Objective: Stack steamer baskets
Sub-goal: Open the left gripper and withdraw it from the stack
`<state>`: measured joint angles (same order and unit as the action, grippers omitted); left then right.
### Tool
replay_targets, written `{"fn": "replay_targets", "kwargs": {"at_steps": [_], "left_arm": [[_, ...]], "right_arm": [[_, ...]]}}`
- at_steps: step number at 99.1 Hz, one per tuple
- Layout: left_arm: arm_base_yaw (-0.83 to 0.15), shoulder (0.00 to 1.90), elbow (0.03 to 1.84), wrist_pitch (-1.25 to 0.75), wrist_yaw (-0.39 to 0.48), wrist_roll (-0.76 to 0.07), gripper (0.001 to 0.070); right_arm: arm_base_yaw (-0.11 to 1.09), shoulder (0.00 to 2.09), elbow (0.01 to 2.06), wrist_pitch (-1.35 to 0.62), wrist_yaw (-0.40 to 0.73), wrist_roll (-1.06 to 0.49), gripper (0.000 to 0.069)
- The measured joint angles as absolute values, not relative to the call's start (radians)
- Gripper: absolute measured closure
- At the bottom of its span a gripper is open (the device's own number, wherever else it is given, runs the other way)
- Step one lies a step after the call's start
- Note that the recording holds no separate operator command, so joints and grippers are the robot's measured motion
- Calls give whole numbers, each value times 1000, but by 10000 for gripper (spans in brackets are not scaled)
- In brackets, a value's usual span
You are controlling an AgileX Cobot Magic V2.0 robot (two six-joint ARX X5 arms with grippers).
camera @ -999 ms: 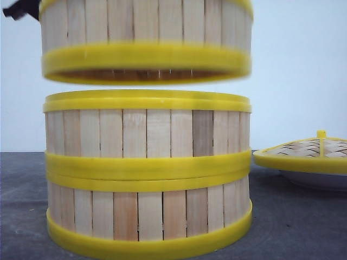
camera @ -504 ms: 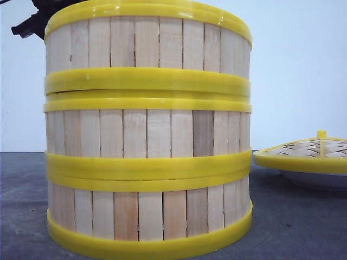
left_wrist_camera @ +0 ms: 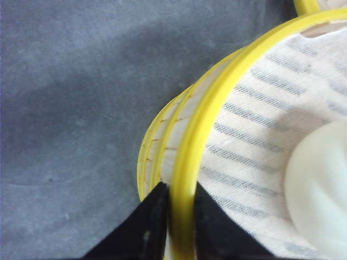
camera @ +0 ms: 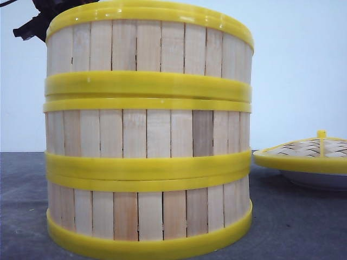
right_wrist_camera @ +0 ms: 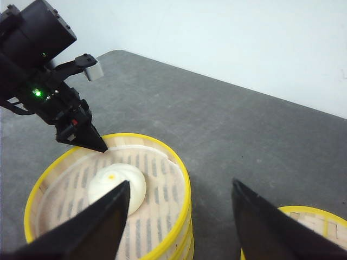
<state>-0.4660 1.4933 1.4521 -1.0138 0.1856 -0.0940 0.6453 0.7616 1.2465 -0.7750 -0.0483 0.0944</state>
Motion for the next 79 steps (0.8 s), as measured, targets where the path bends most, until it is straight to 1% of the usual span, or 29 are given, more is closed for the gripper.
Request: {"fn": "replay_targets", "kwargs": {"at_steps": [9, 12, 20, 34, 42, 52, 58, 68, 79], "left_arm": [[-466, 1493, 1452, -1013, 173, -96, 453], [-466, 1493, 1452, -1013, 161, -96, 411], [-466, 1493, 1452, -1013, 154, -98, 356], [-459, 1493, 1452, -1011, 152, -100, 325], [-448, 1491, 1452, -991, 152, -101, 320], [-434, 1459, 1452, -943, 151, -101, 319], [-429, 1409, 1452, -898, 148, -101, 319], [-425, 1285, 1452, -804, 142, -101, 319], [-421, 1145, 1455, -730, 95, -98, 319]], "right_arm": [[645, 762, 1246, -775, -48, 94, 331], [645, 762, 1246, -775, -48, 94, 331], [645, 762, 1246, -775, -48, 94, 331], [645, 762, 1246, -776, -47, 94, 331], [645, 762, 1246, -776, -20, 94, 329], [645, 762, 1246, -787, 21, 94, 276], [645, 769, 1247, -802, 41, 94, 252], [645, 790, 1247, -819, 83, 94, 238], [642, 829, 1247, -826, 117, 102, 236]]}}
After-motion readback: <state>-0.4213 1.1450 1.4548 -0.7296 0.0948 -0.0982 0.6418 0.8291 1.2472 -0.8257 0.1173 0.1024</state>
